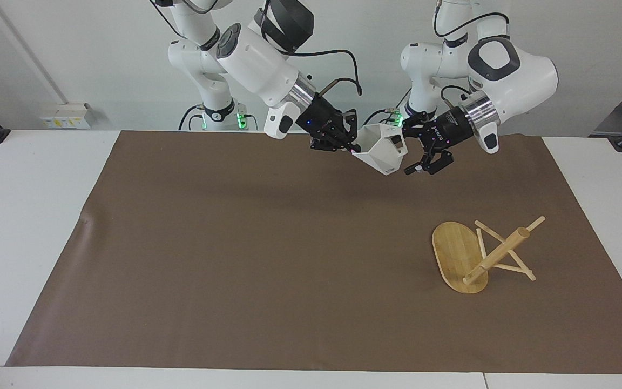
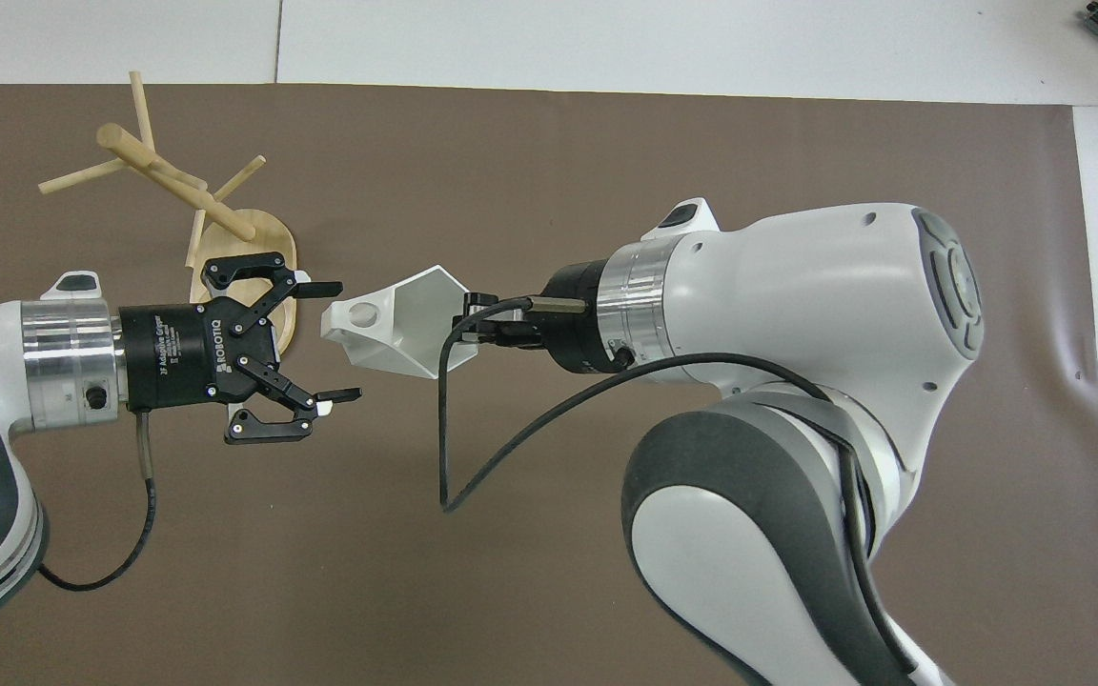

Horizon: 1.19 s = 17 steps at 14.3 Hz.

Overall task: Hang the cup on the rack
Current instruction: 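Reach the left gripper to the cup held by the right gripper, then grasp the cup with the left gripper while the right gripper releases it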

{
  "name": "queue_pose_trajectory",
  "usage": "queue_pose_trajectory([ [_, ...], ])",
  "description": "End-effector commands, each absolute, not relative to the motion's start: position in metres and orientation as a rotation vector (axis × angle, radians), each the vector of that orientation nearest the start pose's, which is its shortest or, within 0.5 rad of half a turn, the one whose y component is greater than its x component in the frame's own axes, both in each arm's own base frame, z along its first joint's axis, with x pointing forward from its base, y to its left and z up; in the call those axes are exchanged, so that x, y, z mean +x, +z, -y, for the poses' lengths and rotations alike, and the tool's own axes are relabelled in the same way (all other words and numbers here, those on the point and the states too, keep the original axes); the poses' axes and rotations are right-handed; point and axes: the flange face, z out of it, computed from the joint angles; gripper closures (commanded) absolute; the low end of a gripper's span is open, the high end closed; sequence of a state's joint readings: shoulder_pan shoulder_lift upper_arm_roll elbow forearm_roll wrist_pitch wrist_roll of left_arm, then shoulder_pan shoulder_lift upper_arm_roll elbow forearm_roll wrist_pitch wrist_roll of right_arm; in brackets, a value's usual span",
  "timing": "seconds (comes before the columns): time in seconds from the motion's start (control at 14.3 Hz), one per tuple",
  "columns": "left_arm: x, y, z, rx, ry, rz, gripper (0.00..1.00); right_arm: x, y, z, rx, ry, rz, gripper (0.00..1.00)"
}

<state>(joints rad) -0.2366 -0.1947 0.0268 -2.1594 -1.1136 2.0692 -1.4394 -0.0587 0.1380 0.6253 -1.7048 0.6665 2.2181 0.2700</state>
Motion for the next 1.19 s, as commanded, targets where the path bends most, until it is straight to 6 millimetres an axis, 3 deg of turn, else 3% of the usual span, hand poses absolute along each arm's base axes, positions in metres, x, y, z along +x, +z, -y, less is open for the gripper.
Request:
queue_pose_trajectory([
  [0.0, 0.491, 0.515, 0.165, 1.429, -0.844, -1.736, 0.0, 0.536, 0.57, -0.339, -2.34, -0.081, -0.076, 1.0],
  [0.35, 0.485, 0.511, 0.185, 1.449, -0.832, -1.727, 0.0, 0.537, 0.57, -0.339, -2.34, -0.08, -0.077, 1.0],
  [0.63, 0.484, 0.51, 0.185, 1.449, -0.834, -1.73, 0.0, 0.537, 0.569, -0.339, -2.342, -0.072, -0.076, 1.0],
  [0.7, 0.483, 0.51, 0.185, 1.451, -0.837, -1.729, 0.05, 0.536, 0.569, -0.339, -2.341, -0.068, -0.075, 1.0],
  [0.77, 0.483, 0.51, 0.185, 1.451, -0.837, -1.729, 0.21, 0.536, 0.569, -0.339, -2.342, -0.066, -0.075, 1.0],
  [0.84, 0.482, 0.506, 0.185, 1.453, -0.84, -1.734, 0.66, 0.536, 0.569, -0.339, -2.342, -0.066, -0.073, 1.0],
  [0.91, 0.481, 0.506, 0.185, 1.455, -0.841, -1.732, 1.0, 0.536, 0.569, -0.34, -2.345, -0.06, -0.07, 1.0],
  [1.12, 0.481, 0.506, 0.185, 1.472, -0.832, -1.713, 1.0, 0.534, 0.57, -0.34, -2.347, -0.055, -0.065, 1.0],
])
